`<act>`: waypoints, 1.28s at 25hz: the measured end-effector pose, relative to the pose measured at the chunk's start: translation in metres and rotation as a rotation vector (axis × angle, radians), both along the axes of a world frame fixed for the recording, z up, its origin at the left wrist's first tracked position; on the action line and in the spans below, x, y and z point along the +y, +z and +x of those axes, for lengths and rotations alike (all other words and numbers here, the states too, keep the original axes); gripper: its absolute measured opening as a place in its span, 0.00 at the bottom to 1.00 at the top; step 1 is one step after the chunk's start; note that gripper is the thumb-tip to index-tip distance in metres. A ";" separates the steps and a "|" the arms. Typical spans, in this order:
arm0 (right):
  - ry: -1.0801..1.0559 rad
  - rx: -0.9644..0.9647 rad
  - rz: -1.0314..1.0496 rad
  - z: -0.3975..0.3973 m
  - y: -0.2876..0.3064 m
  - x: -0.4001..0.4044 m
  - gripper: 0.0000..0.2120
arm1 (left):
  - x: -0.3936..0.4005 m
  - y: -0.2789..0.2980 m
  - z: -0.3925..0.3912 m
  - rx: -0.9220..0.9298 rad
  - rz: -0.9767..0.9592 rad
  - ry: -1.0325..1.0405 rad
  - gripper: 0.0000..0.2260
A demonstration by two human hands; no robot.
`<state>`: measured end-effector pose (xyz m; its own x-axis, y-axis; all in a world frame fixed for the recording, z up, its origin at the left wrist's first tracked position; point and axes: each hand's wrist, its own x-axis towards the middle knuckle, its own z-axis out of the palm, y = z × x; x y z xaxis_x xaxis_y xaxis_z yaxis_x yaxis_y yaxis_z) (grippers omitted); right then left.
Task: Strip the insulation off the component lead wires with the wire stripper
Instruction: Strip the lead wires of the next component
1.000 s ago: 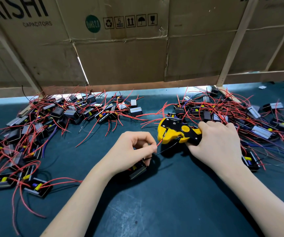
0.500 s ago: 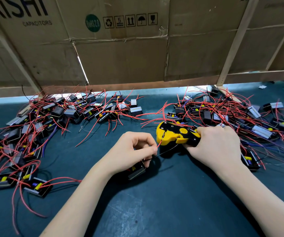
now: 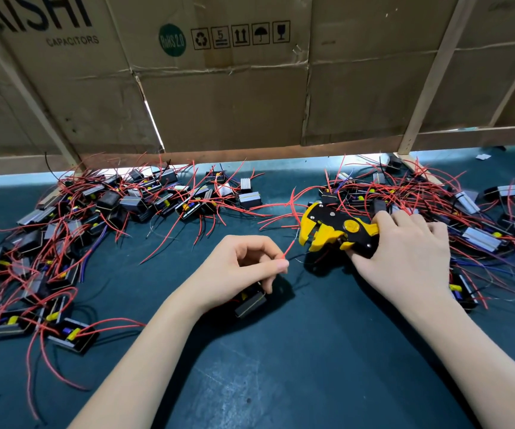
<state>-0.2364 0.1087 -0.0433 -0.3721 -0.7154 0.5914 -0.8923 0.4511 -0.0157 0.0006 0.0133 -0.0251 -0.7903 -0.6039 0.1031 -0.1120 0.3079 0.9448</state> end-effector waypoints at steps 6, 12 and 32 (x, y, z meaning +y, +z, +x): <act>-0.005 0.003 0.034 0.002 0.002 0.001 0.24 | -0.001 -0.001 -0.001 0.065 -0.020 0.061 0.06; 0.038 -0.003 0.042 0.006 0.006 0.003 0.21 | 0.000 -0.004 -0.002 0.017 -0.045 0.068 0.07; 0.047 -0.083 0.024 0.009 0.011 0.006 0.21 | 0.001 0.000 -0.001 -0.056 -0.086 0.098 0.06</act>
